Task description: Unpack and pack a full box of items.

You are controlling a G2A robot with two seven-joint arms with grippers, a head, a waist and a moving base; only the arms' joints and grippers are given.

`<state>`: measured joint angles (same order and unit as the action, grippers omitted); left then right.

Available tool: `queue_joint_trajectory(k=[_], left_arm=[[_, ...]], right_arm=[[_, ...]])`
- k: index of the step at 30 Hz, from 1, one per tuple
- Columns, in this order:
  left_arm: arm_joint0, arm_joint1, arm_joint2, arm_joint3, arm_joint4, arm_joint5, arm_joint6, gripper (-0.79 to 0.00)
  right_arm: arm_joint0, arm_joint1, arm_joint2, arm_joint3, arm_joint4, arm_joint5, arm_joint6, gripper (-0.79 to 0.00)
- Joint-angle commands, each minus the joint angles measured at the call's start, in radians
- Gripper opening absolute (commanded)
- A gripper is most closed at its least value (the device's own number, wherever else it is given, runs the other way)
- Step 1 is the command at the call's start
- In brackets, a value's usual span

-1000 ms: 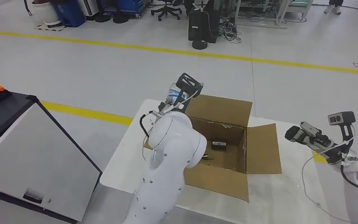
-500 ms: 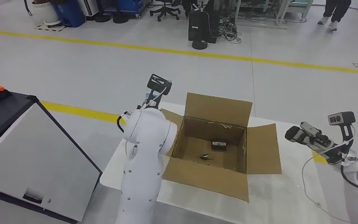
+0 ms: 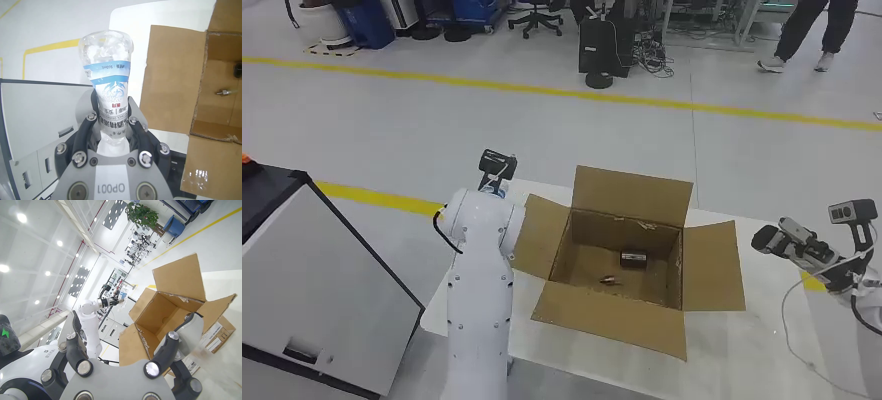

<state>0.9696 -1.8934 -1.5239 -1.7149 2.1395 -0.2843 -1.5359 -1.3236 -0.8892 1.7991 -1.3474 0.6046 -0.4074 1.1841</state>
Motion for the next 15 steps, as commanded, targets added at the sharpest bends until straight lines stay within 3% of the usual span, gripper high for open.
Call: queue_joint_trajectory(k=[1, 15], left_arm=[[0.003, 0.001, -0.011, 0.001, 0.015, 0.000, 0.000, -0.785], [0.020, 0.004, -0.028, 0.017, 0.013, 0.000, 0.000, -0.785]], right_arm=[[0.000, 0.000, 0.000, 0.000, 0.000, 0.000, 0.000, 0.000], [0.000, 0.000, 0.000, 0.000, 0.000, 0.000, 0.000, 0.000]])
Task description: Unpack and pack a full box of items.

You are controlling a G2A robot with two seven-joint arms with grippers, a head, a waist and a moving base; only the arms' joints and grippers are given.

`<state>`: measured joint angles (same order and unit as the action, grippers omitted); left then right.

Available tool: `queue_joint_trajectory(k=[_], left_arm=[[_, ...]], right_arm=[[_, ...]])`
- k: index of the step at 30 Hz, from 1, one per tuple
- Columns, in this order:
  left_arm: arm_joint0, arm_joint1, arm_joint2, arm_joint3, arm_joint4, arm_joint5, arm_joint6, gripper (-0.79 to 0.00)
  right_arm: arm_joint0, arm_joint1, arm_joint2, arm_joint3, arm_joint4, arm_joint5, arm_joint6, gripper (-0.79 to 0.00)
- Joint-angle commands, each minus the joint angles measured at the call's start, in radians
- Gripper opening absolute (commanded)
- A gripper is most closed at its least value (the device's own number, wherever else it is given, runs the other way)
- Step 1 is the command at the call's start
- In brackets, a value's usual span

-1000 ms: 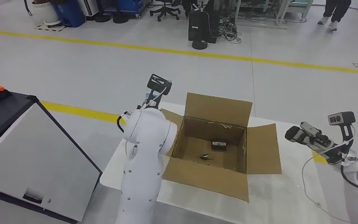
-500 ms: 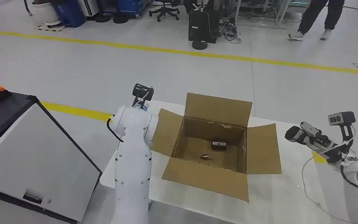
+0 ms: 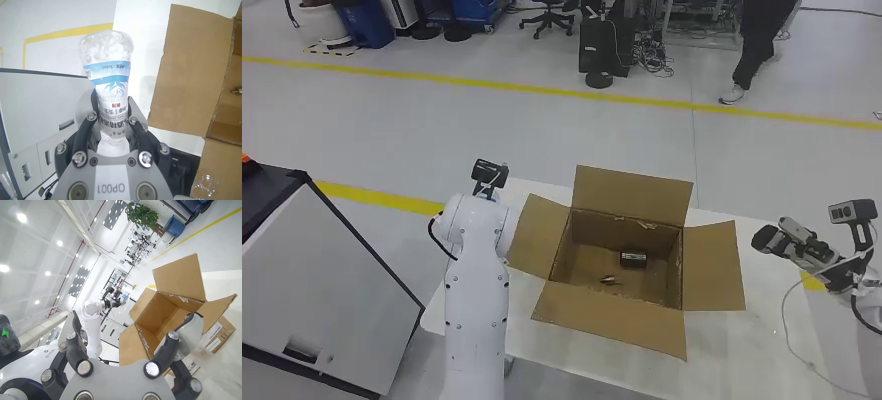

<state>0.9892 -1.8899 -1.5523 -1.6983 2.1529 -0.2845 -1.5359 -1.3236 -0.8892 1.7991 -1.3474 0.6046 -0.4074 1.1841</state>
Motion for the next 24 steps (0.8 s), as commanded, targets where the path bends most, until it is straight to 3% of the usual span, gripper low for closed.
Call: queue_joint_trajectory(k=[1, 4, 8, 15, 19, 24], left_arm=[[0.000, 0.000, 0.000, 0.000, 0.000, 0.000, 0.000, -0.785], [0.009, 0.005, -0.008, 0.012, 0.007, 0.006, 0.014, -0.785], [-0.011, 0.020, -0.090, 0.070, 0.018, 0.015, 0.000, -0.785], [-0.103, 0.031, -0.231, 0.259, -0.048, 0.011, 0.000, -0.785], [-0.150, 0.032, -0.276, 0.388, -0.052, 0.007, 0.000, -0.785], [-0.190, 0.040, -0.319, 0.472, -0.031, 0.029, 0.000, -0.785]], right_arm=[[0.000, 0.000, 0.000, 0.000, 0.000, 0.000, 0.000, 0.000], [0.000, 0.000, 0.000, 0.000, 0.000, 0.000, 0.000, 0.000], [0.000, 0.000, 0.000, 0.000, 0.000, 0.000, 0.000, 0.000], [0.000, 0.000, 0.000, 0.000, 0.000, 0.000, 0.000, 0.000], [0.000, 0.000, 0.000, 0.000, 0.000, 0.000, 0.000, 0.000], [0.000, 0.000, 0.000, 0.000, 0.000, 0.000, 0.000, 0.000]])
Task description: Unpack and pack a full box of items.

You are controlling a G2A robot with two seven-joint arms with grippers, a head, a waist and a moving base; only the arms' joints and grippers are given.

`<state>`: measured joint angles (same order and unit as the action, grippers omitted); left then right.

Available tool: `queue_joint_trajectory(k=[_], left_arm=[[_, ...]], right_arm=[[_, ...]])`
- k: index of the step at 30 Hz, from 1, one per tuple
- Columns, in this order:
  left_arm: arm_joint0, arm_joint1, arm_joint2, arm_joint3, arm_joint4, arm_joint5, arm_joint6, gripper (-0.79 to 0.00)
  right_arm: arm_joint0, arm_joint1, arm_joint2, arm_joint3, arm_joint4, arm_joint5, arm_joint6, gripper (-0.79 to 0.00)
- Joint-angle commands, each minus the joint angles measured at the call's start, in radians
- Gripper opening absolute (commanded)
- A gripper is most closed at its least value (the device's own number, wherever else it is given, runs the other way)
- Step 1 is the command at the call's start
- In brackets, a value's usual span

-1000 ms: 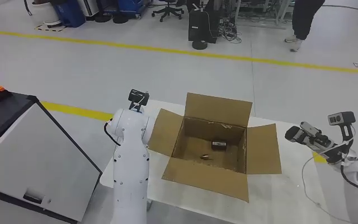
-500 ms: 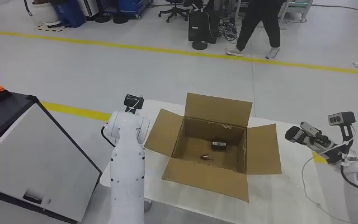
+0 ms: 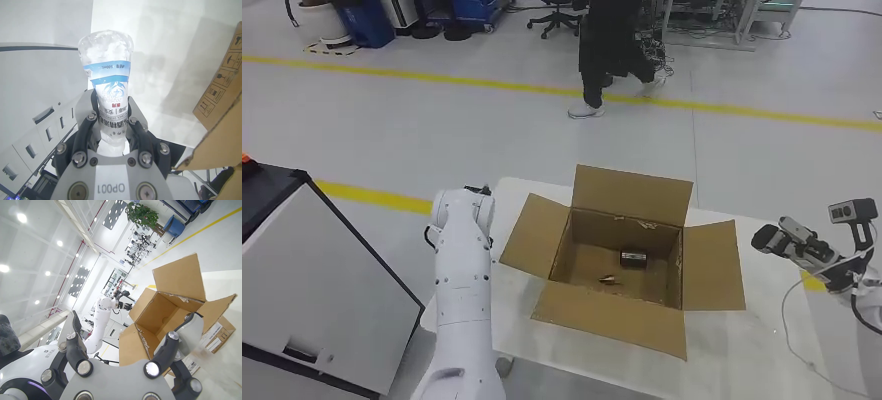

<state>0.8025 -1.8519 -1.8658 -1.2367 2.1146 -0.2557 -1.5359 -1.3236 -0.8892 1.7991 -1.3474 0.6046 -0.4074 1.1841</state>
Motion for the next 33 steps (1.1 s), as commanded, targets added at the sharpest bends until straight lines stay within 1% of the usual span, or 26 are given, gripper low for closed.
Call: queue_joint_trajectory(k=[1, 5, 10, 14, 21, 27, 33], left_arm=[[-0.006, 0.004, -0.012, 0.017, 0.010, 0.001, 0.000, -0.785], [-0.013, 0.011, -0.027, 0.046, -0.008, -0.001, 0.000, -0.785], [-0.028, 0.018, -0.023, 0.107, -0.055, 0.008, 0.039, -0.785], [-0.040, 0.023, -0.023, 0.149, -0.094, 0.038, 0.081, -0.785], [-0.066, 0.040, -0.034, 0.215, -0.111, 0.090, 0.147, -0.785], [-0.078, 0.056, -0.043, 0.247, -0.126, 0.092, 0.127, -0.785], [-0.087, 0.061, -0.018, 0.286, -0.140, 0.104, 0.118, -0.785]], right_arm=[[0.000, 0.000, 0.000, 0.000, 0.000, 0.000, 0.000, 0.000], [0.000, 0.000, 0.000, 0.000, 0.000, 0.000, 0.000, 0.000], [0.000, 0.000, 0.000, 0.000, 0.000, 0.000, 0.000, 0.000], [0.000, 0.000, 0.000, 0.000, 0.000, 0.000, 0.000, 0.000], [0.000, 0.000, 0.000, 0.000, 0.000, 0.000, 0.000, 0.000], [0.000, 0.000, 0.000, 0.000, 0.000, 0.000, 0.000, 0.000], [0.000, 0.000, 0.000, 0.000, 0.000, 0.000, 0.000, 0.000]])
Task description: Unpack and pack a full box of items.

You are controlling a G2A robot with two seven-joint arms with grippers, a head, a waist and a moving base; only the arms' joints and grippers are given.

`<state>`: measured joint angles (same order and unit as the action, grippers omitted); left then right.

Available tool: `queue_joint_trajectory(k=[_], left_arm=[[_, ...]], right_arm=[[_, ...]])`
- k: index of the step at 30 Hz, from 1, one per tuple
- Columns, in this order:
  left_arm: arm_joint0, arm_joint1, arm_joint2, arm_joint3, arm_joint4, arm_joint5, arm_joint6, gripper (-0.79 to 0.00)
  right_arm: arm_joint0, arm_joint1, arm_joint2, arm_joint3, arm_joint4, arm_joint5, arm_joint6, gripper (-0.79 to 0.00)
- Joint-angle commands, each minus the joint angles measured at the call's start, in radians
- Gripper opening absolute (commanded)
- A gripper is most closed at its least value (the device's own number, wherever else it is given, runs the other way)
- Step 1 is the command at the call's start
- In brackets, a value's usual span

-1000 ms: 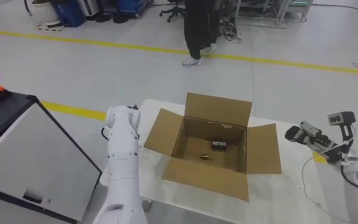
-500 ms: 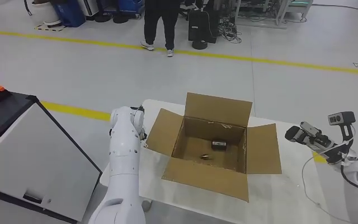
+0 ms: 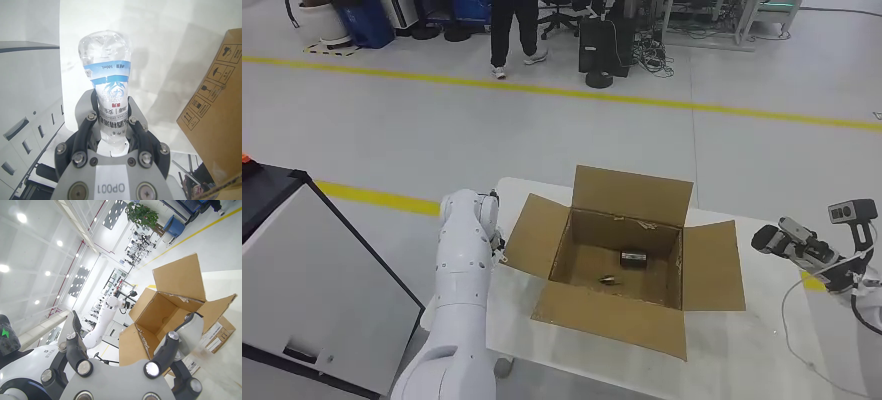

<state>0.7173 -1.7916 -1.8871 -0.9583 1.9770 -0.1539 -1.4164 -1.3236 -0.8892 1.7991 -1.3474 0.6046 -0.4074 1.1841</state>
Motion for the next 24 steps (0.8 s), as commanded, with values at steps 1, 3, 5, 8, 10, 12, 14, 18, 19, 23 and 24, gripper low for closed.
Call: queue_joint_trajectory(k=[1, 3, 5, 8, 10, 12, 14, 18, 19, 23, 24], left_arm=[[-0.003, 0.002, 0.006, 0.014, -0.004, 0.009, -0.006, -0.717], [-0.011, 0.003, 0.012, 0.030, -0.017, 0.015, -0.014, -0.785], [-0.015, 0.004, 0.024, 0.042, -0.018, 0.021, -0.010, -0.785], [-0.017, 0.008, 0.030, 0.059, -0.027, 0.037, 0.000, -0.606], [-0.019, 0.012, 0.034, 0.071, -0.021, 0.046, 0.004, -0.240], [-0.022, 0.016, 0.039, 0.083, -0.015, 0.050, 0.004, -0.135], [-0.025, 0.019, 0.043, 0.093, -0.011, 0.056, 0.006, -0.025], [-0.027, 0.027, 0.044, 0.098, -0.015, 0.067, 0.010, 0.000], [-0.027, 0.029, 0.046, 0.099, -0.016, 0.069, 0.012, 0.000], [-0.030, 0.034, 0.053, 0.102, -0.024, 0.074, 0.014, 0.000], [-0.031, 0.036, 0.055, 0.098, -0.024, 0.076, 0.014, 0.000]], right_arm=[[0.000, 0.000, 0.000, 0.000, 0.000, 0.000, 0.000, 0.000], [0.000, 0.000, 0.000, 0.000, 0.000, 0.000, 0.000, 0.000], [0.000, 0.000, 0.000, 0.000, 0.000, 0.000, 0.000, 0.000], [0.000, 0.000, 0.000, 0.000, 0.000, 0.000, 0.000, 0.000], [0.000, 0.000, 0.000, 0.000, 0.000, 0.000, 0.000, 0.000], [0.000, 0.000, 0.000, 0.000, 0.000, 0.000, 0.000, 0.000], [0.000, 0.000, 0.000, 0.000, 0.000, 0.000, 0.000, 0.000], [0.000, 0.000, 0.000, 0.000, 0.000, 0.000, 0.000, 0.000], [0.000, 0.000, 0.000, 0.000, 0.000, 0.000, 0.000, 0.000], [0.000, 0.000, 0.000, 0.000, 0.000, 0.000, 0.000, 0.000], [0.000, 0.000, 0.000, 0.000, 0.000, 0.000, 0.000, 0.000]])
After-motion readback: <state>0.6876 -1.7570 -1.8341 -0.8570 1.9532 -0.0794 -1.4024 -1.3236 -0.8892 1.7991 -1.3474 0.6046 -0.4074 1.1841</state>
